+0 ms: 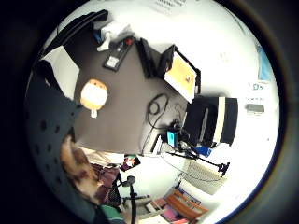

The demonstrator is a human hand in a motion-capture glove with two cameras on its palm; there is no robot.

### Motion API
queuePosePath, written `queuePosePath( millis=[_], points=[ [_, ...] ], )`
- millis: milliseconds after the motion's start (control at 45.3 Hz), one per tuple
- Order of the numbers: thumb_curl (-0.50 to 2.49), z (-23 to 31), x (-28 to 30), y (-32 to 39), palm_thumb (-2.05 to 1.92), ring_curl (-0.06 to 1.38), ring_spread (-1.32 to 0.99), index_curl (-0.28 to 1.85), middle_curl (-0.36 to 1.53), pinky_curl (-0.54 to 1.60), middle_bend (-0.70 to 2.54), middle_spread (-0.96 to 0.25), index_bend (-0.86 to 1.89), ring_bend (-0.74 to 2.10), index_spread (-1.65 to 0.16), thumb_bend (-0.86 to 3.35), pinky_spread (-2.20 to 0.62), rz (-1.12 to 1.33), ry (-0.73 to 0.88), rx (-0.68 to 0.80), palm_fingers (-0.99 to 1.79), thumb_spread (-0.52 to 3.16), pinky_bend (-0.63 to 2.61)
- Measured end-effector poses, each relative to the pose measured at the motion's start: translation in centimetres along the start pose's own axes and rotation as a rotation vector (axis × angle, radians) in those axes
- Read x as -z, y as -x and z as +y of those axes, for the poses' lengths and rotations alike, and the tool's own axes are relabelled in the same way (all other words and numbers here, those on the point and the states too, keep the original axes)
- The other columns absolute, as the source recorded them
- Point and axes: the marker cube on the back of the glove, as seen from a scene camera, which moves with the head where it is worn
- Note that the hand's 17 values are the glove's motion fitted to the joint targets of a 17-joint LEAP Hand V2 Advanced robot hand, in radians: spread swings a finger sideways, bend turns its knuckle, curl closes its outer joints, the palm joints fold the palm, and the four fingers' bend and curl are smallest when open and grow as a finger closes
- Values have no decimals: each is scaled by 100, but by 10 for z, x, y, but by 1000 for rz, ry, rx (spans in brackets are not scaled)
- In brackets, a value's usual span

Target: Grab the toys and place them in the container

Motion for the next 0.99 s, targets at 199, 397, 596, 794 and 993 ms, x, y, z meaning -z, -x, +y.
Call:
queuePosePath(
  millis=[199, 397, 596, 794, 993],
  points=[
    [87, -43, 10, 102, 66, 77, -52, 83, 87, 51, 124, -27, 130, 113, -20, 23, -37, 29, -28, 121, 98, 39, 87],
    [93, -69, -8, 220, 66, 80, -51, 89, 90, 53, 126, -27, 129, 115, -19, 22, -37, 7, -36, 308, 94, 29, 90],
    [98, -67, -19, 256, 65, 82, -51, 94, 92, 54, 127, -26, 129, 116, -19, 21, -37, 45, -43, 433, 91, 24, 93],
    [96, -73, -41, 252, 48, 80, -47, 91, 85, 59, 94, -27, 83, 105, -19, 12, -33, 193, 237, 382, -4, 55, 107],
    [77, -72, -35, 236, 28, 61, -20, 52, 57, 54, 23, -5, 6, 51, -17, -1, -8, 94, 192, 350, -53, 98, 117]
  ],
)
